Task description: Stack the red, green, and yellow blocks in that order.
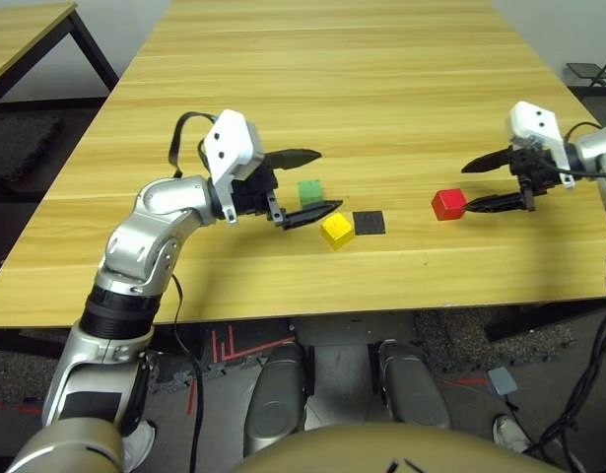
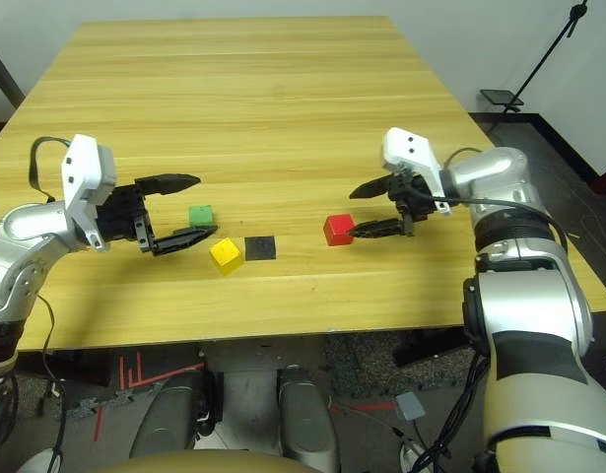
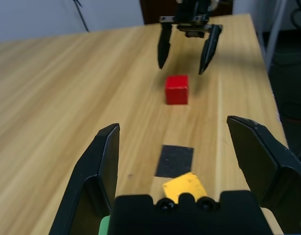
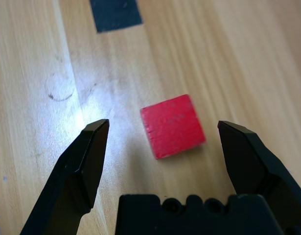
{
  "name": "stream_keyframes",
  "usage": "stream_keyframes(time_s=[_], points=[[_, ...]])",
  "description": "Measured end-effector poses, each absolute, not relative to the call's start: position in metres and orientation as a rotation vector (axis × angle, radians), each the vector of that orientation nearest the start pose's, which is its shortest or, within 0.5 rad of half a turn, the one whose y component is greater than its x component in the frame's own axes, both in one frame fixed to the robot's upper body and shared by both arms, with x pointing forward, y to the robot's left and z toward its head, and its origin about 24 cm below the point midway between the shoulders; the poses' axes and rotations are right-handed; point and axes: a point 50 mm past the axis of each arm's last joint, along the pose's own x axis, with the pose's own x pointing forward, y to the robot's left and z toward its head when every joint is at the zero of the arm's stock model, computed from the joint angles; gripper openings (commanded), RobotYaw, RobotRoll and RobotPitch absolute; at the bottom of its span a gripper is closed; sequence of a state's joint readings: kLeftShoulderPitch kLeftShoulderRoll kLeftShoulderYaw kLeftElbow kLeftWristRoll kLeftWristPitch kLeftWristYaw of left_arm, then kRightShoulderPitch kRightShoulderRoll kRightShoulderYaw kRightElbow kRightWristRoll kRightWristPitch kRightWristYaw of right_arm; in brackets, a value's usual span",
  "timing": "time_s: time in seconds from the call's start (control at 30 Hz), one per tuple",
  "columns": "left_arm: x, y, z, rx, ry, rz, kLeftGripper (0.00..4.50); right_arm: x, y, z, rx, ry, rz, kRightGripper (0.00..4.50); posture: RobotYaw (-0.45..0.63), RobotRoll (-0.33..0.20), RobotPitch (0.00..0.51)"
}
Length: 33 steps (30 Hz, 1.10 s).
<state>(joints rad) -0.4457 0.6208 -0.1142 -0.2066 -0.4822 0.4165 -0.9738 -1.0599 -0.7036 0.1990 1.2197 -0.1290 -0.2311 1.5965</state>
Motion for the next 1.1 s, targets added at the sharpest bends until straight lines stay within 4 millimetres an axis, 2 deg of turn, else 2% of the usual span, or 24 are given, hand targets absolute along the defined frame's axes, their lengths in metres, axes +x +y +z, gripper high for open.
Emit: stream_keyframes(time_s=[0.33,0.43,0.53,0.57,0.6,0.63,0.8,0.93,1.1], points=[[0.270,0.139,0.162,0.266,0.043,-1.244,4.47,0.359,-0.239,0.147,-0.772,0.615,1.315,4.50,0.37,-0.181,0.097],[0.268,0.137,0.162,0.269,0.046,-1.237,4.50,0.361,-0.234,0.144,-0.824,0.624,1.310,3.87,0.39,-0.179,0.098],[0.266,0.138,0.163,0.268,0.047,-1.224,4.50,0.361,-0.234,0.141,-0.871,0.647,1.296,2.91,0.39,-0.176,0.096],[0.265,0.138,0.163,0.267,0.049,-1.218,4.50,0.362,-0.234,0.140,-0.886,0.651,1.288,2.40,0.40,-0.176,0.095],[0.265,0.139,0.163,0.267,0.053,-1.214,4.50,0.362,-0.234,0.141,-0.895,0.648,1.282,2.12,0.40,-0.176,0.094],[0.264,0.139,0.162,0.266,0.058,-1.212,4.50,0.364,-0.233,0.143,-0.922,0.641,1.267,2.04,0.39,-0.177,0.093],[0.263,0.138,0.163,0.269,0.058,-1.208,4.50,0.368,-0.227,0.142,-0.901,0.621,1.247,2.04,0.39,-0.185,0.089],[0.264,0.136,0.165,0.265,0.051,-1.205,4.50,0.372,-0.199,0.144,-0.775,0.597,1.326,2.04,0.38,-0.194,0.085],[0.268,0.130,0.169,0.262,0.046,-1.215,4.50,0.377,-0.155,0.170,-0.780,0.541,1.387,2.04,0.38,-0.218,0.079]])
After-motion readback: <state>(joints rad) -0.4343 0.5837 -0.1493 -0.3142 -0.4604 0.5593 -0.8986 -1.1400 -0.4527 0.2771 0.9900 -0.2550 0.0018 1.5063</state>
